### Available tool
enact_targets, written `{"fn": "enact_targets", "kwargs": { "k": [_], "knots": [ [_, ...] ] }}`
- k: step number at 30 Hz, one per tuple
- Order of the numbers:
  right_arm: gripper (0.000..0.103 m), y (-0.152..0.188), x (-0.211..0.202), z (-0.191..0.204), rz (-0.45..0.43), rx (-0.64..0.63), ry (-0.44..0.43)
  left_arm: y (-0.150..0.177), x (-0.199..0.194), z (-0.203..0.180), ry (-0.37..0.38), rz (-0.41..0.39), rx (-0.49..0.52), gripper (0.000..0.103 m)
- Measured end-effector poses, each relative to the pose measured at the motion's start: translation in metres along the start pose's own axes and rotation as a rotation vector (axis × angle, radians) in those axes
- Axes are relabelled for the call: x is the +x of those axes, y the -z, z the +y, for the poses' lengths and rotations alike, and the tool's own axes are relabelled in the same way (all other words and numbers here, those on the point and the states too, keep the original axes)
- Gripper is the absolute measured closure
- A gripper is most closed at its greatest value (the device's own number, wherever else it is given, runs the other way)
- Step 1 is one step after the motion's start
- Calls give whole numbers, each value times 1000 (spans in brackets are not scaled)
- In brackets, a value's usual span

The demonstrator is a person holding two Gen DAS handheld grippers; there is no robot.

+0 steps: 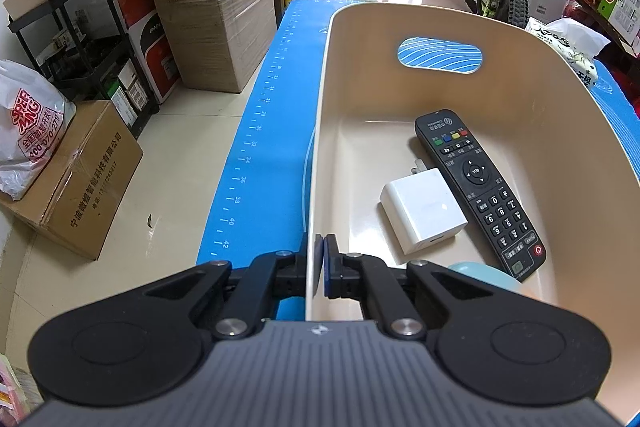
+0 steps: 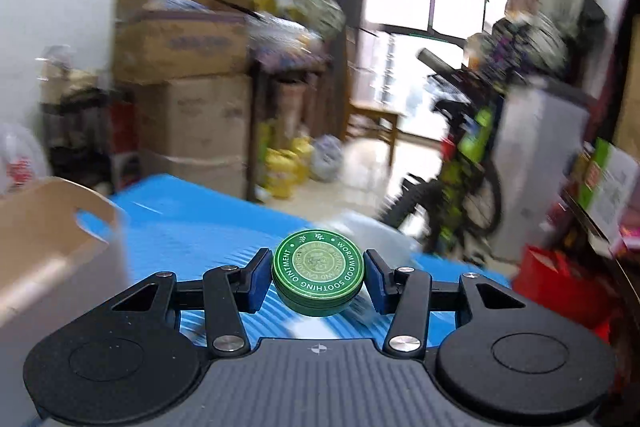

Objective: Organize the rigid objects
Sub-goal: 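Carry the green tin with the right tool over the bin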

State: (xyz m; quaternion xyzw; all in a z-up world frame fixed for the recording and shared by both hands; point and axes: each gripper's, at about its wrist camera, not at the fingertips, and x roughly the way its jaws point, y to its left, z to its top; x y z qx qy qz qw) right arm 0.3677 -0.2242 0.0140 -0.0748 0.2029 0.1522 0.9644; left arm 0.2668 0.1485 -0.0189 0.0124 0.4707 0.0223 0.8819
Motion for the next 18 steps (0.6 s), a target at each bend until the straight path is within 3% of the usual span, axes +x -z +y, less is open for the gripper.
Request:
{"fn": "enact_targets", "kwargs": {
  "k": [9, 18],
  "knots": [
    [50, -45, -26, 105, -13, -157, -224, 0, 0, 2, 8, -1, -2, 98],
    [50, -44, -12, 201, 102, -314, -348, 0, 2, 5, 18, -1, -14, 98]
  ]
}}
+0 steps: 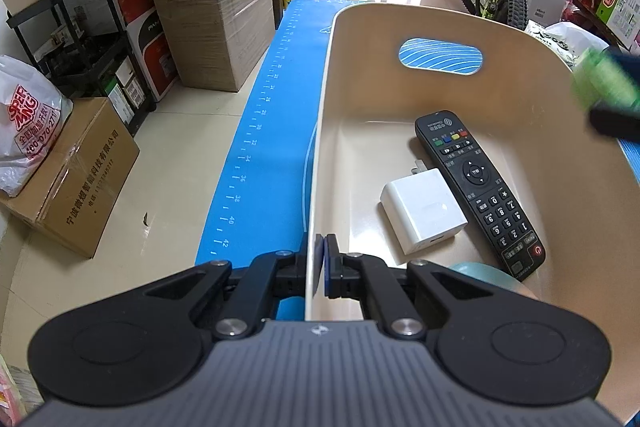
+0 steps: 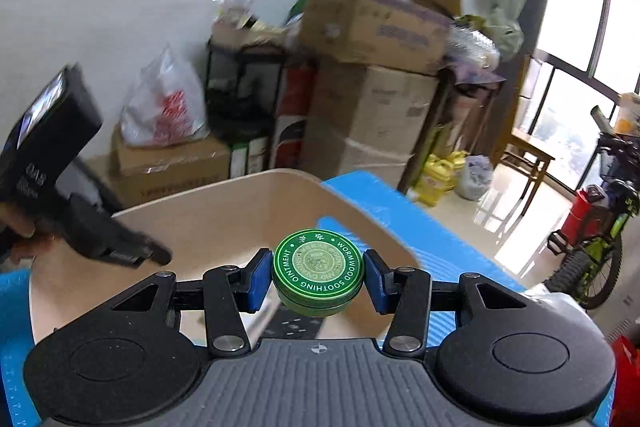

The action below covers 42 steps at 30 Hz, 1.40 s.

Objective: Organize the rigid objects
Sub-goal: 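Carry the green tin with the right tool over the bin, then open the right tool to release the tin onto the remote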

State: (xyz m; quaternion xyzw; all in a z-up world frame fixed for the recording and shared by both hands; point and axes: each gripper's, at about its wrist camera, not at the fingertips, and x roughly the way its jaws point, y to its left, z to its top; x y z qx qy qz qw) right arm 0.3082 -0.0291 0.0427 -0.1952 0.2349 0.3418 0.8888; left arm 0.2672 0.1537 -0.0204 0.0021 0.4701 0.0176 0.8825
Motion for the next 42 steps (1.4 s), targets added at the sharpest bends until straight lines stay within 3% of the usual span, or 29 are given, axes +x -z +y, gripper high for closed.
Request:
{"fn": "enact_targets", "kwargs": {
  "k": [5, 15, 32, 35, 42],
  "knots": [
    [50, -3, 26, 28, 105, -21, -36, 1, 1, 2, 7, -1, -4, 98],
    [50, 15, 69, 39, 348, -12, -85, 2, 0, 1, 8, -5, -3, 98],
    [49, 17, 91, 46, 492, -109, -57, 3, -3, -5, -15, -13, 12, 99],
    [49, 18, 92, 41, 503, -79, -62, 2, -2, -4, -17, -10, 8, 99],
    [24, 14, 83, 43, 452, -78, -46, 2, -2, -4, -21, -9, 6, 99]
  ]
}}
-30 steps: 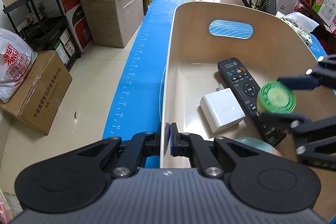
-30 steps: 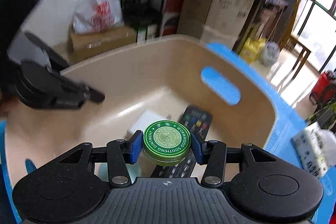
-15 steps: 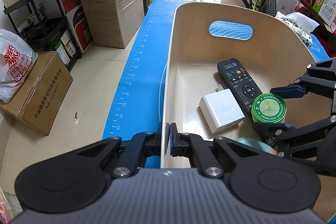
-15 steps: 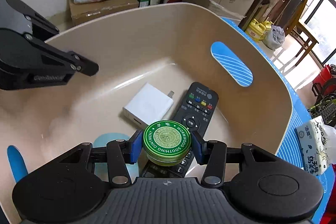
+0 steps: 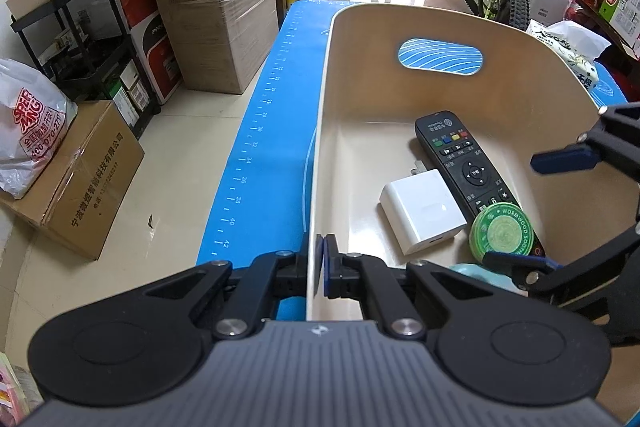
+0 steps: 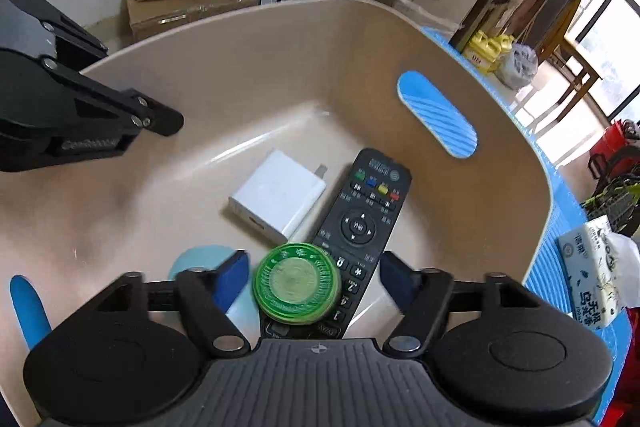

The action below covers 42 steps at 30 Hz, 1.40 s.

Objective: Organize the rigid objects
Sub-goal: 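Open the right tool to release the tin onto the remote, then move the right tool back to the keys on the mat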

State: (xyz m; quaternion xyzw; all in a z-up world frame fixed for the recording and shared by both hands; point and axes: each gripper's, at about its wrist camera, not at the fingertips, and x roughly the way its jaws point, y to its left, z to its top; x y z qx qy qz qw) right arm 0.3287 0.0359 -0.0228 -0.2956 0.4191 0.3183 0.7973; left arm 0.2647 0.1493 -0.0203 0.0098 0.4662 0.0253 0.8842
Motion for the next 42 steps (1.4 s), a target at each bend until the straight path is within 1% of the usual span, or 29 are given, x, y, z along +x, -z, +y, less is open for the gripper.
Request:
{"fn": "enact_targets", "kwargs": {
  "k": [4, 8, 14, 20, 24, 27, 30, 35, 39, 42],
  "knots": [
    [22, 2, -9, -3, -48, 20, 22, 0, 0, 0, 0, 2, 2, 99],
    [22, 6, -25, -11, -97, 53, 11, 0, 0, -1, -5, 3, 7, 99],
    [21, 16, -61, -31, -223, 129, 41, 0, 0, -2, -5, 4, 6, 98],
    [16, 46, -98, -67, -377, 241, 110, 0, 0, -2, -6, 4, 7, 98],
    [14, 75, -113, -95, -437, 322, 158, 0, 0, -2, -5, 4, 6, 98],
    [12, 98, -113, -113, -438, 362, 192, 0, 0, -2, -6, 4, 7, 98],
    [12, 118, -102, -127, -394, 413, 215, 0, 1, -2, -6, 4, 7, 98],
    [12, 146, -77, -132, -342, 474, 241, -1, 0, -2, -9, 4, 11, 98],
    [12, 162, -55, -136, -309, 502, 263, -1, 0, -1, -10, 4, 12, 98],
    [12, 176, -44, -141, -305, 522, 262, -1, 0, -1, -10, 4, 12, 98]
  ]
}}
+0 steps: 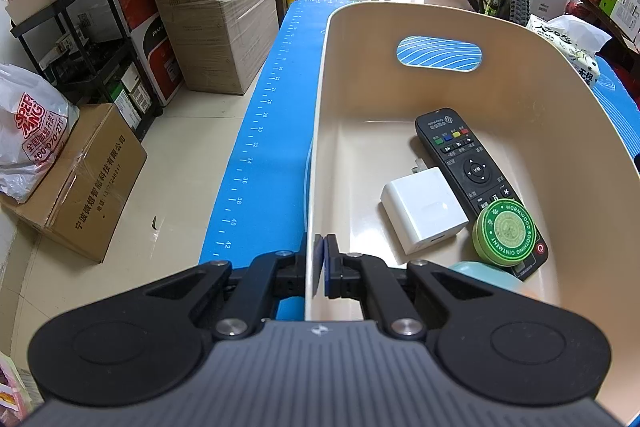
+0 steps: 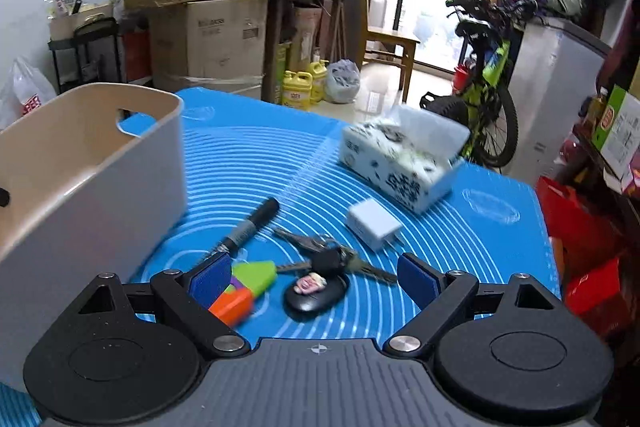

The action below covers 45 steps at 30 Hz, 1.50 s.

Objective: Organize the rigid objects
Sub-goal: 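Move the right tool back to the keys on the mat, then grasp the black key fob with the right tool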

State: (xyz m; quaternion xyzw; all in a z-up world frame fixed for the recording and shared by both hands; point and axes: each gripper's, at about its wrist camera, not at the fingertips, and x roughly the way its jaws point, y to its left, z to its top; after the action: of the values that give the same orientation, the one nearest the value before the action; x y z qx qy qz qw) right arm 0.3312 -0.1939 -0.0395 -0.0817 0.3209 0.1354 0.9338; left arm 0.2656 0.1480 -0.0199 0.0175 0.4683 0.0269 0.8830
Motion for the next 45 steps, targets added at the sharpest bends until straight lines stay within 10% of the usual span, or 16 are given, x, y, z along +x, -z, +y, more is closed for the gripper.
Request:
{"fn": "enact_targets", "kwargs": {
  "k": [32, 41, 45],
  "knots": [
    [11, 17, 95, -21, 58, 25, 18, 0, 1, -3, -15, 0, 17, 97],
    [56, 20, 87, -17, 34, 19, -90, 0, 1, -3, -17, 0, 18, 97],
    [58, 21, 83, -8, 18, -9, -71, 0, 1, -3, -15, -1, 16, 97]
  ]
}}
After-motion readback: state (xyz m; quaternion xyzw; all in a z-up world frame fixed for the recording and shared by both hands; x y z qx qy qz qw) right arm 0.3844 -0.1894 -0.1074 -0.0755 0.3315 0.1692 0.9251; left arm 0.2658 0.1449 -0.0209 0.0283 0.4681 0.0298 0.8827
